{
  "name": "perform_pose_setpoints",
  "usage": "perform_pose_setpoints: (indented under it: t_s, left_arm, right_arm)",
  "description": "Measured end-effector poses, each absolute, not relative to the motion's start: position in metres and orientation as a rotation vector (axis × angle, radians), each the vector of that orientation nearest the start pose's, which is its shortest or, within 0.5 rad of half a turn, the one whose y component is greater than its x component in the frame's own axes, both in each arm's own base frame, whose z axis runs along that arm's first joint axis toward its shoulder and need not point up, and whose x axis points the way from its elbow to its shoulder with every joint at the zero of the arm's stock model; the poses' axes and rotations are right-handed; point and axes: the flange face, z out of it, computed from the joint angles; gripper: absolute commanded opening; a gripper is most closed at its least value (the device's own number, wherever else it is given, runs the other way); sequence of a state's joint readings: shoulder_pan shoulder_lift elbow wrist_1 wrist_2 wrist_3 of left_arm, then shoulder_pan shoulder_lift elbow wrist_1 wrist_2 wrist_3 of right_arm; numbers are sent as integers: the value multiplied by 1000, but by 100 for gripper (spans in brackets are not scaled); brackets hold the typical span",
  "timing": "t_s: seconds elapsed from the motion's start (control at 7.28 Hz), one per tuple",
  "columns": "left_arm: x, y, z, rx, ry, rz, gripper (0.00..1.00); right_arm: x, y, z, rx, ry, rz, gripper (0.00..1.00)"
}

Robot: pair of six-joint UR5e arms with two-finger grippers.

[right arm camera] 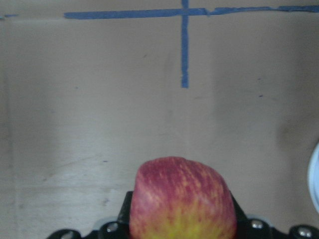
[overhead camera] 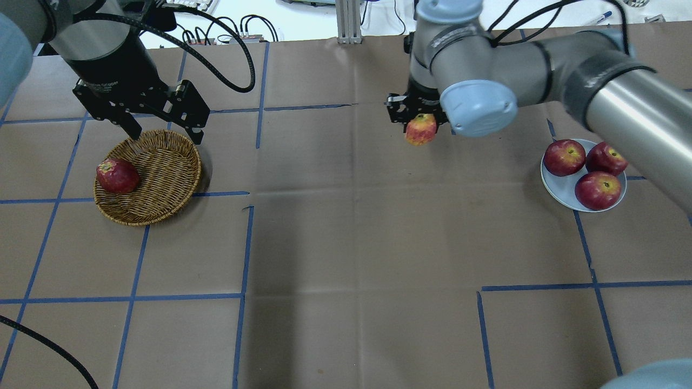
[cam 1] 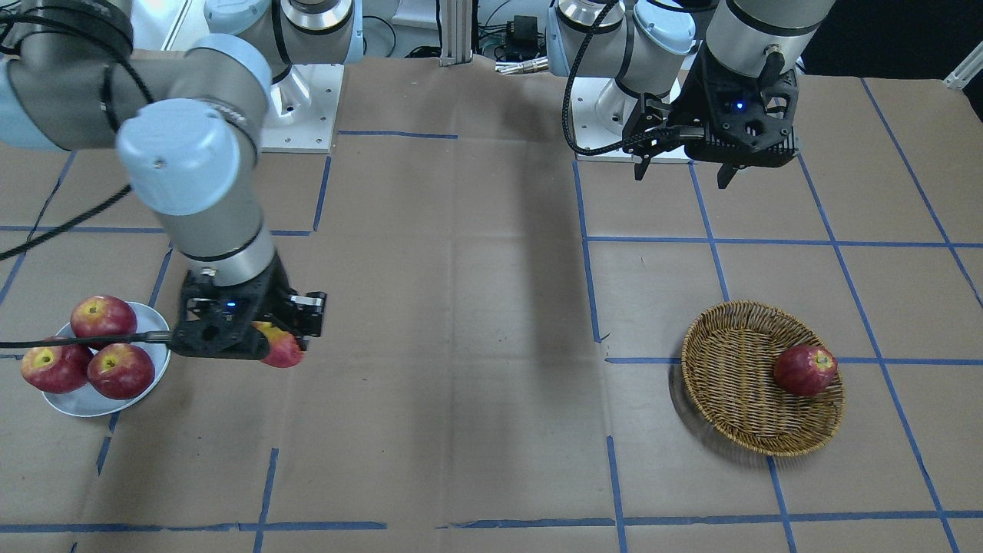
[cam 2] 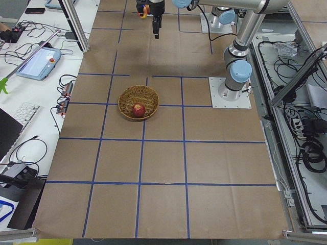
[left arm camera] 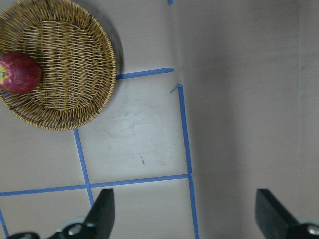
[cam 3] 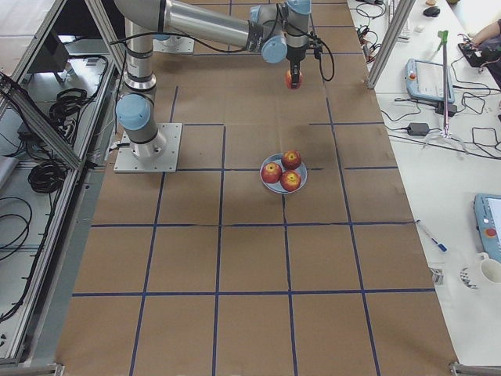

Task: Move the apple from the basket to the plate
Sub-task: 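Carry the apple with the right gripper over the white plate and lower it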

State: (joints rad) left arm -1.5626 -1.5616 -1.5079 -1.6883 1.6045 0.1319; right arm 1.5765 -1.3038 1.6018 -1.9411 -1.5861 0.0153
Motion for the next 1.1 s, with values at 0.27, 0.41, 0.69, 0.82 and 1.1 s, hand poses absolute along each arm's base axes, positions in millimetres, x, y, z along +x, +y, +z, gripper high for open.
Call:
perform_pose_setpoints:
  t_s: [0.27, 0.41, 0.69, 0.82, 1.1]
  left_arm:
    - [-126, -483, 512, 194, 3104, 75, 99]
    - [-126, -483, 511, 193, 3104, 77, 99]
    - [-124, -482, 509, 185, 3105, 86, 99]
    - [-117, -481, 503, 161, 3108, 102, 99]
    - [-104, -480, 501, 123, 3110, 107, 99]
  right_arm:
    - [28, -592, 373, -77, 3165, -81, 60]
    - [-16, -589, 370, -114, 3165, -61, 60]
    - [-87, -577, 347, -173, 3150, -16, 60]
    - [-105, -571, 332, -195, 3145, -13, 61]
    - [-126, -567, 303, -222, 3150, -33, 61]
